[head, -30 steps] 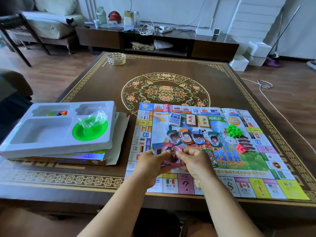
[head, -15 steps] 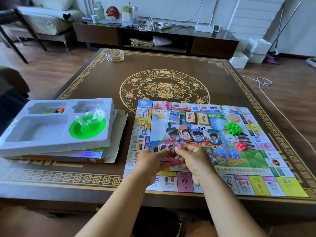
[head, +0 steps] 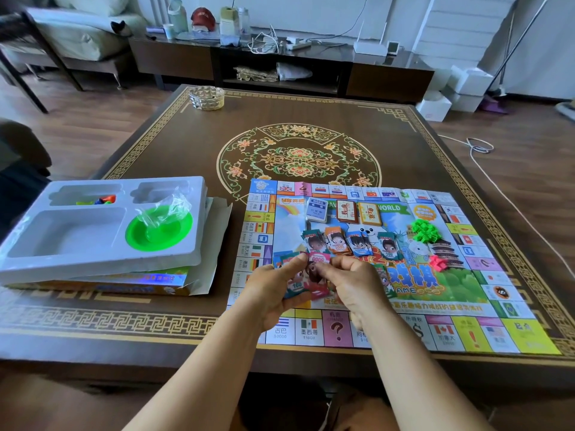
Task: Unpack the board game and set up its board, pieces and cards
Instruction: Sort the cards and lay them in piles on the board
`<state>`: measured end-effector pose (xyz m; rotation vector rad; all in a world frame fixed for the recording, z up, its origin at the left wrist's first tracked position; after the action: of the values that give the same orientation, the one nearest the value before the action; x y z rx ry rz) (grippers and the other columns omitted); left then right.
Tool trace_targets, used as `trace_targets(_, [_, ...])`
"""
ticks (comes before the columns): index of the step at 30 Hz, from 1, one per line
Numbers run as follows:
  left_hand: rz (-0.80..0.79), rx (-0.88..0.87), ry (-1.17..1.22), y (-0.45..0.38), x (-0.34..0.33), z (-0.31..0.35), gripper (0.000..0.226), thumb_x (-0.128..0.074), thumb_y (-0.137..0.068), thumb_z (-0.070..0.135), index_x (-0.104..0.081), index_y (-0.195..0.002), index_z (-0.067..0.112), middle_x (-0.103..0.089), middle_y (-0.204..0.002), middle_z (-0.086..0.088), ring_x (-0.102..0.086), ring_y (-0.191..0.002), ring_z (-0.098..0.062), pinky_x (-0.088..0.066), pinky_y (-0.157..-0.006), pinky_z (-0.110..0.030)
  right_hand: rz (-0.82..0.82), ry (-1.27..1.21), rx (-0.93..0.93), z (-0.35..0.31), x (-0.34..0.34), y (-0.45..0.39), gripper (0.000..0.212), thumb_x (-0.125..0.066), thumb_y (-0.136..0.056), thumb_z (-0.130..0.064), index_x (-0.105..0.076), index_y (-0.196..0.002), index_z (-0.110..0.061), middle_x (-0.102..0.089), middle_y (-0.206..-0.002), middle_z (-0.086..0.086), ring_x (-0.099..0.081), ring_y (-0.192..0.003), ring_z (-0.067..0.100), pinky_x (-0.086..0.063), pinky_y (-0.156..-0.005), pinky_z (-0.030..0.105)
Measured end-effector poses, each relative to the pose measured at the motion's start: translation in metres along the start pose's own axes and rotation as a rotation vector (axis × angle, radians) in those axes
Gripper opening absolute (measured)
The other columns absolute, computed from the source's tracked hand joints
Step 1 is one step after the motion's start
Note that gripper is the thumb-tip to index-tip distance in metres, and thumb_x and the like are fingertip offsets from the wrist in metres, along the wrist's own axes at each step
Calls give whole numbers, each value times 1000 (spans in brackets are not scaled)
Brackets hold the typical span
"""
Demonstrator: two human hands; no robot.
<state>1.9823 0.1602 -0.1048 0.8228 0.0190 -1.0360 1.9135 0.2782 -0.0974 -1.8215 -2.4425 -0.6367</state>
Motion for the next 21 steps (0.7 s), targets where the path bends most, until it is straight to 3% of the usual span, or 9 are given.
trace_targets(3, [-12,-16,0,-1,0,1,24,-70,-82,18,-62,-101,5,-71,-98,-17,-70,-89,-30,-59,-63,-33,5,14,23,-3,1,2,14,-72,-82,-25,-65,-72,-20,-71,-75,0,-65,-72,16,-48,-62,26])
trace_targets(8, [-17,7,14,0,-3,-1,17,-69,-82,11,-64,-97,3,-72,-90,-15,-72,-78,-27,-57,-55,-29,-33,-49,-20,-6,1,5,12,-72,-82,-21,-64,-73,-21,-67,-72,-3,-60,-63,8,-43,-50,17])
trace_targets(14, [-32,58,-39,0,-2,1,21,-69,-81,12,-62,-97,3,-70,-93,-16,-70,-81,-27,-57,-53,-27,-80,-29,-49,-8,0,4,19,-76,-78,-24,-65,-91,-17,-66,-80,-5,-58,-74,4,-42,-58,19])
trace_targets(18, [-34,34,-68,0,-2,3,19,-69,-82,11,-62,-98,2,-70,-91,-15,-71,-73,-22,-54,-48,-24,-122,-97,-102,-7,3,4,7,-72,-81,-20,-66,-83,-17,-60,-58,-9,-48,-56,4,-38,-51,19])
trace_targets(21, [10,9,-68,-1,-1,4,14,-68,-82,10,-61,-93,5,-69,-91,-15,-69,-72,-23,-52,-45,-24,-97,-68,-97,-7,8,4,6,-72,-81,-14,-66,-81,-16,-56,-59,-6,-46,-53,7,-38,-47,19])
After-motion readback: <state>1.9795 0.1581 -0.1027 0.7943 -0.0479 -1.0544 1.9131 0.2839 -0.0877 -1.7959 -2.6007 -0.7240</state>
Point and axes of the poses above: each hand's wrist, its own y-axis away from the middle knuckle, its own x-axis out of the back of the hand, z = x × y, the point moved 5 cm from there along -y, towards the middle knuckle
